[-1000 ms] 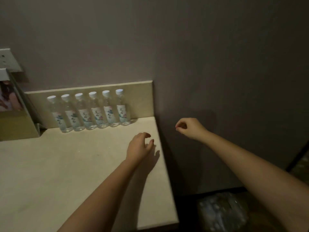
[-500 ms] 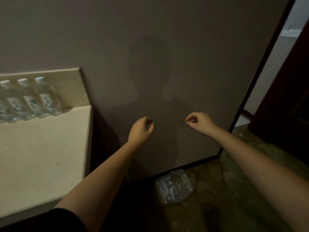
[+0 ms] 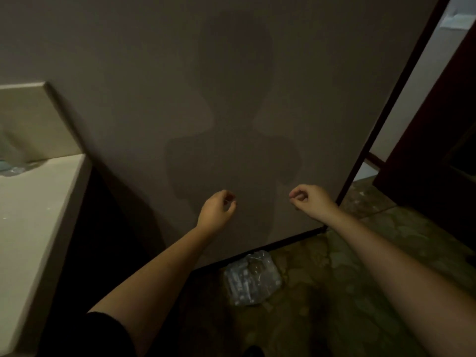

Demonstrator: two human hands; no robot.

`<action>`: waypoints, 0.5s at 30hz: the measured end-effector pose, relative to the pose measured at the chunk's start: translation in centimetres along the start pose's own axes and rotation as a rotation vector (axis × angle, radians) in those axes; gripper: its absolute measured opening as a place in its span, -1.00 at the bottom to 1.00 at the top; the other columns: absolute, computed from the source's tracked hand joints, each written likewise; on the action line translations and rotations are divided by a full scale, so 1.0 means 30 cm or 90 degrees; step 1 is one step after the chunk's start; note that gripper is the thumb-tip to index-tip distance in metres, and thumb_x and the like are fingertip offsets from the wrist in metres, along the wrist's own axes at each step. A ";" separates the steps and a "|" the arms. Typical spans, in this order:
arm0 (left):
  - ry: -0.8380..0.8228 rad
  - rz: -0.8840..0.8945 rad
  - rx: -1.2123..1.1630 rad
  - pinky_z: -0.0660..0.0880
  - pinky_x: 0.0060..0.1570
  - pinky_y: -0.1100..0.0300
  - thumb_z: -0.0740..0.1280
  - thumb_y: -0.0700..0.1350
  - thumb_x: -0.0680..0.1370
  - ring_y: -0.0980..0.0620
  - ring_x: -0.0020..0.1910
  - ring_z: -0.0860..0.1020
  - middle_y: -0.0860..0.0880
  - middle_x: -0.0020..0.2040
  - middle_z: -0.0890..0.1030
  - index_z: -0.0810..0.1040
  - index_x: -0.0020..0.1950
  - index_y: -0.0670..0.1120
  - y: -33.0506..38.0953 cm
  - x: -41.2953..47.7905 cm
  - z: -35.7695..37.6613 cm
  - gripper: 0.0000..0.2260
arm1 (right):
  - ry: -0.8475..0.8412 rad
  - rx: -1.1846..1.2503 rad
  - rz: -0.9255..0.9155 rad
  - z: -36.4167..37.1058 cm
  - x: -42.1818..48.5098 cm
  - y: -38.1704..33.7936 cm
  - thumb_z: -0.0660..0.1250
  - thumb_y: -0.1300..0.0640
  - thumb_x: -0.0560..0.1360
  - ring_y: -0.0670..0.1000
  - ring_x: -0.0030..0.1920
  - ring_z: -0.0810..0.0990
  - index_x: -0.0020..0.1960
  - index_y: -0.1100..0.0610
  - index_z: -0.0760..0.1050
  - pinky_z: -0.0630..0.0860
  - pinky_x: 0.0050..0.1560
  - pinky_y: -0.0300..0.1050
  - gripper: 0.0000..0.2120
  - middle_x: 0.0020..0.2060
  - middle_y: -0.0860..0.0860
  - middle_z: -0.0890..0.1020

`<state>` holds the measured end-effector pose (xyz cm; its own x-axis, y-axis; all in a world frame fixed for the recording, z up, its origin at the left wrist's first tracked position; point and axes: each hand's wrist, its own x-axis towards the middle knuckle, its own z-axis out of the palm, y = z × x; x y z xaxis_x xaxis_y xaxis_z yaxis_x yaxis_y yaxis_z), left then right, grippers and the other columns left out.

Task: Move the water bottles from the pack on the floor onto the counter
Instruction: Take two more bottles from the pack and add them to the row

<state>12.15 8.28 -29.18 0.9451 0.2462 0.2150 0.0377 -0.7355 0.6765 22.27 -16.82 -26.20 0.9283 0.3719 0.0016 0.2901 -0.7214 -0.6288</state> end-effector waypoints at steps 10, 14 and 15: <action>-0.007 -0.105 -0.076 0.45 -0.04 0.23 0.31 -0.10 0.56 0.07 -0.02 0.54 -0.05 0.03 0.61 0.56 0.12 -0.12 -0.070 0.344 0.249 -0.82 | -0.092 0.024 0.017 0.068 0.395 0.159 0.41 0.14 0.45 -0.09 -0.23 0.61 -0.22 -0.12 0.51 0.55 -0.15 -0.15 -0.82 -0.31 -0.11 0.60; -0.017 -0.145 -0.079 0.42 -0.09 0.26 0.31 -0.09 0.56 0.09 -0.05 0.54 -0.04 0.02 0.61 0.56 0.13 -0.13 -0.120 0.370 0.316 -0.81 | -0.152 0.028 0.023 0.124 0.479 0.198 0.39 0.15 0.47 -0.09 -0.18 0.60 -0.18 -0.11 0.50 0.55 -0.11 -0.16 -0.83 -0.26 -0.09 0.60; -0.016 -0.153 -0.077 0.40 -0.10 0.27 0.31 -0.10 0.56 0.08 -0.05 0.54 -0.04 0.01 0.61 0.56 0.12 -0.13 -0.135 0.372 0.330 -0.81 | -0.173 0.026 0.022 0.143 0.499 0.206 0.38 0.15 0.48 -0.09 -0.18 0.59 -0.17 -0.11 0.50 0.54 -0.11 -0.17 -0.83 -0.25 -0.09 0.60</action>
<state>25.78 7.75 -36.49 0.9212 0.3885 0.0214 0.2246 -0.5759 0.7860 36.97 -13.21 -33.38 0.8390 0.4948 -0.2262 0.2448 -0.7147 -0.6552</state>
